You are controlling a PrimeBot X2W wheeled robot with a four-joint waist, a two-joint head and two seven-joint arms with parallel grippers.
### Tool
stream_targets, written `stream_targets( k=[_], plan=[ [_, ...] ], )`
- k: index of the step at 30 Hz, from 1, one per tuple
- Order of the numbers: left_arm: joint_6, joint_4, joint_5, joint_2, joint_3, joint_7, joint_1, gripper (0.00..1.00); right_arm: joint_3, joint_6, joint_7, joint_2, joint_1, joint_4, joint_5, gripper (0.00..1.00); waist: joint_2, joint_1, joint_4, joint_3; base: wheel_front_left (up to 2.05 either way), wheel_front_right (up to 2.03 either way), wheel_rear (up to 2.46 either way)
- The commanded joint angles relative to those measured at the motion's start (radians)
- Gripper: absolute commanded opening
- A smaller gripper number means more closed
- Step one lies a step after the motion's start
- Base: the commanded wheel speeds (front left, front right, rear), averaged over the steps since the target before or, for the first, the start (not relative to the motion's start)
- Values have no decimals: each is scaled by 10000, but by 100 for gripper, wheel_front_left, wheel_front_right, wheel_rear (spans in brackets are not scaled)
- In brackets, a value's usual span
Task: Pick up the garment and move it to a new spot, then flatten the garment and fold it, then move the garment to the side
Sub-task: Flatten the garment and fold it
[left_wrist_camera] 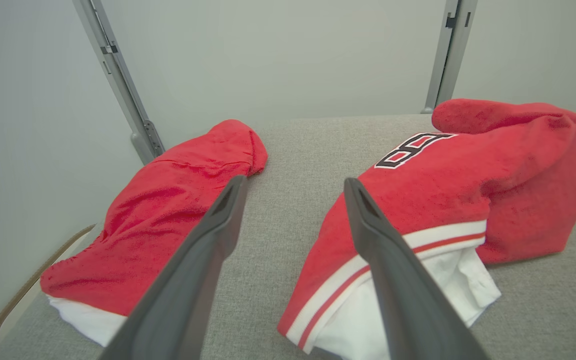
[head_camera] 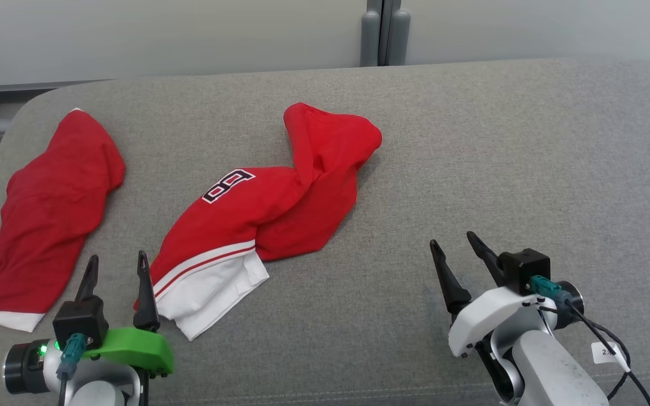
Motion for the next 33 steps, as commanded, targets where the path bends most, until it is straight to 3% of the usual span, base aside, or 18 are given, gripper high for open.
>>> stream_targets(
  k=[1,8,13,22,33],
  plan=[
    [51,-241,90,-37,117,-28,137,100,11,1,-69,-39,36,-6,-61,100,0,0,21,-31,0,0,0],
    [-120,-1599,516,-366,647,-18,641,100,36,1,-70,-74,14,-85,-117,100,0,0,11,-68,0,0,0],
    [-649,-2208,616,-492,1014,-17,1074,100,-89,1,-97,-137,35,-134,-156,100,0,0,-4,-73,0,0,0],
    [-1310,-2102,651,-747,1498,-18,1394,100,-345,1,-53,-188,162,-180,-210,100,0,0,88,-140,0,0,0],
    [-1523,-2028,954,-1018,1820,-18,1174,100,162,-1,336,-534,-865,-83,-4,100,0,0,411,-129,0,0,0]
  ],
)
